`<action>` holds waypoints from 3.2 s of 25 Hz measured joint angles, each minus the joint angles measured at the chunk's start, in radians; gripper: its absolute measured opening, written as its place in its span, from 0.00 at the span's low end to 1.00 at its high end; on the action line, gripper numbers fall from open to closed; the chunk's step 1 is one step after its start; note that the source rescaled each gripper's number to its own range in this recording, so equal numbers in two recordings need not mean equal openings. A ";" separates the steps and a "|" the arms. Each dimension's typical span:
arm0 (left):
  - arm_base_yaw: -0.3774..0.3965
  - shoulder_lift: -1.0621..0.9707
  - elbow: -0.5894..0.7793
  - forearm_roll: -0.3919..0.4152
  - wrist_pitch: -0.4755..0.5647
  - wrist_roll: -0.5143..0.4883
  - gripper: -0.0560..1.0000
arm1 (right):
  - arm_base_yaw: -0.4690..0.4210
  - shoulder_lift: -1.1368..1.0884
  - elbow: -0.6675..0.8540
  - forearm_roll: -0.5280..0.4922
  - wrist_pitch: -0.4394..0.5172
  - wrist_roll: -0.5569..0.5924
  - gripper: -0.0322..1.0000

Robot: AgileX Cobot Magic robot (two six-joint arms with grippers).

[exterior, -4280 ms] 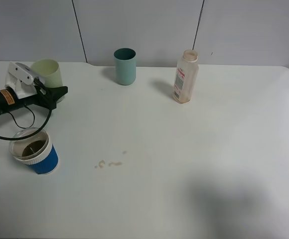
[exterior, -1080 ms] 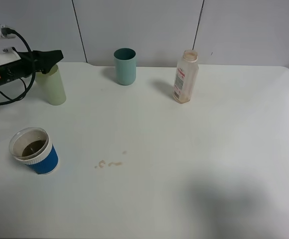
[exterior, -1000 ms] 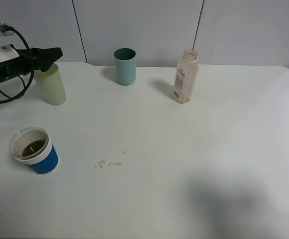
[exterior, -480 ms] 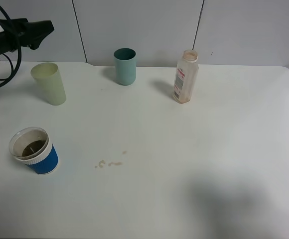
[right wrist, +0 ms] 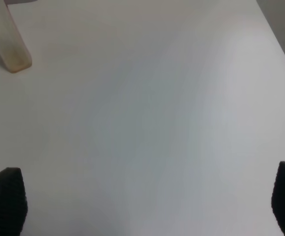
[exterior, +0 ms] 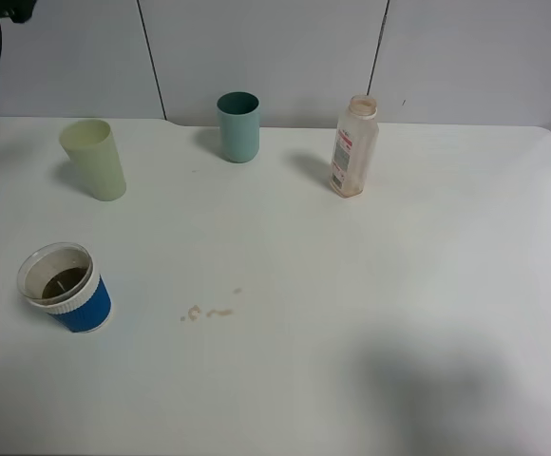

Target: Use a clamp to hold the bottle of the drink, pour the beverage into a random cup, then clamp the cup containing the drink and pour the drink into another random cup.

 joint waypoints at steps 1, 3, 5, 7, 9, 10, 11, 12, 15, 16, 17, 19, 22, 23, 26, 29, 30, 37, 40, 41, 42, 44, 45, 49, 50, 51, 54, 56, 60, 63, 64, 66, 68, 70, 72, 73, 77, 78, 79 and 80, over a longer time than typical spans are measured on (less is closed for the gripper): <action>0.000 -0.023 0.009 -0.026 0.010 0.021 0.94 | 0.000 0.000 0.000 0.000 0.000 0.000 1.00; 0.000 -0.062 0.039 -0.075 0.019 0.063 0.94 | 0.000 0.000 0.000 0.000 0.000 0.000 1.00; 0.000 -0.101 0.076 -0.121 0.023 0.111 0.94 | 0.000 0.000 0.000 0.000 0.000 0.000 1.00; 0.000 -0.132 0.117 -0.157 0.038 0.151 0.94 | 0.000 0.000 0.000 0.000 0.000 0.000 1.00; 0.000 -0.165 0.154 -0.186 0.059 0.182 0.94 | 0.000 0.000 0.000 0.000 0.000 0.000 1.00; 0.000 -0.180 0.173 -0.200 0.070 0.195 0.94 | 0.000 0.000 0.000 0.000 0.000 0.000 1.00; 0.000 -0.199 0.191 -0.212 0.080 0.206 0.94 | 0.000 0.000 0.000 0.000 0.000 0.000 1.00; -0.002 -0.218 0.206 -0.230 0.089 0.214 0.94 | 0.000 0.000 0.000 0.000 0.000 0.000 1.00; -0.028 -0.278 0.257 -0.298 0.132 0.270 0.94 | 0.000 0.000 0.000 0.000 0.000 0.000 1.00; -0.043 -0.299 0.267 -0.317 0.148 0.294 0.94 | 0.000 0.000 0.000 0.000 0.000 0.000 1.00; -0.060 -0.316 0.276 -0.339 0.174 0.322 0.94 | 0.000 0.000 0.000 0.000 0.000 0.000 1.00; -0.092 -0.354 0.285 -0.379 0.234 0.368 0.94 | 0.000 0.000 0.000 0.000 0.000 0.000 1.00; -0.150 -0.402 0.286 -0.428 0.321 0.397 0.94 | 0.000 0.000 0.000 0.000 0.000 0.000 1.00; -0.166 -0.415 0.287 -0.445 0.346 0.404 0.94 | 0.000 0.000 0.000 0.000 0.000 0.000 1.00; -0.209 -0.466 0.296 -0.481 0.434 0.428 0.94 | 0.000 0.000 0.000 0.000 0.000 0.000 1.00; -0.245 -0.521 0.297 -0.498 0.548 0.437 0.94 | 0.000 0.000 0.000 0.000 0.000 0.000 1.00; -0.254 -0.545 0.298 -0.500 0.579 0.438 0.94 | 0.000 0.000 0.000 0.000 0.000 0.000 1.00; -0.305 -0.750 0.309 -0.555 0.847 0.441 0.94 | 0.000 0.000 0.000 0.000 0.000 0.000 1.00; -0.308 -0.858 0.309 -0.559 0.993 0.445 0.94 | 0.000 0.000 0.000 0.000 0.000 0.000 1.00; -0.308 -0.897 0.309 -0.559 1.035 0.447 0.94 | 0.000 0.000 0.000 0.000 0.000 0.000 1.00; -0.308 -0.930 0.309 -0.561 1.083 0.448 0.94 | 0.000 0.000 0.000 0.000 0.000 0.000 1.00; -0.308 -1.004 0.309 -0.561 1.178 0.448 0.94 | 0.000 0.000 0.000 0.000 0.000 0.000 1.00; -0.308 -1.040 0.309 -0.561 1.213 0.448 0.94 | 0.000 0.000 0.000 0.000 0.000 0.000 1.00; -0.308 -1.152 0.309 -0.571 1.361 0.455 0.94 | 0.000 0.000 0.000 0.000 0.000 0.000 1.00; -0.308 -1.177 0.309 -0.580 1.397 0.466 0.94 | 0.000 0.000 0.000 0.000 0.000 0.000 1.00; -0.308 -1.201 0.309 -0.591 1.432 0.480 0.94 | 0.000 0.000 0.000 0.000 0.000 0.000 1.00; -0.308 -1.259 0.309 -0.626 1.521 0.524 0.94 | 0.000 0.000 0.000 0.000 0.000 0.000 1.00; -0.308 -1.293 0.309 -0.646 1.577 0.542 0.94 | 0.000 0.000 0.000 0.000 0.000 0.000 1.00; -0.308 -1.365 0.306 -0.664 1.706 0.563 0.94 | 0.000 0.000 0.000 0.000 0.000 0.000 1.00; -0.308 -1.425 0.283 -0.665 1.837 0.569 0.94 | 0.000 0.000 0.000 0.000 0.000 0.000 1.00; -0.308 -1.441 0.273 -0.665 1.890 0.571 0.94 | 0.000 0.000 0.000 0.000 0.000 0.000 1.00; -0.308 -1.477 0.256 -0.665 1.986 0.572 0.94 | 0.000 0.000 0.000 0.000 0.000 0.000 1.00; -0.308 -1.505 0.239 -0.665 2.071 0.574 0.94 | 0.000 0.000 0.000 0.000 0.000 0.000 1.00; -0.308 -1.531 0.230 -0.665 2.129 0.574 0.94 | 0.000 0.000 0.000 0.000 0.000 0.000 1.00; -0.308 -1.552 0.227 -0.670 2.179 0.574 0.94 | 0.000 0.000 0.000 0.000 0.000 0.000 1.00; -0.308 -1.561 0.227 -0.679 2.197 0.575 0.94 | 0.000 0.000 0.000 0.000 0.000 0.000 1.00; -0.301 -1.583 0.235 -0.714 2.235 0.607 0.94 | 0.000 0.000 0.000 0.000 0.000 0.000 1.00; -0.291 -1.585 0.242 -0.722 2.239 0.623 0.94 | 0.000 0.000 0.000 0.000 0.000 0.000 1.00; -0.278 -1.587 0.250 -0.731 2.243 0.641 0.94 | 0.000 0.000 0.000 0.000 0.000 0.000 1.00; -0.265 -1.589 0.255 -0.743 2.251 0.656 0.94 | 0.000 0.000 0.000 0.000 0.000 0.000 1.00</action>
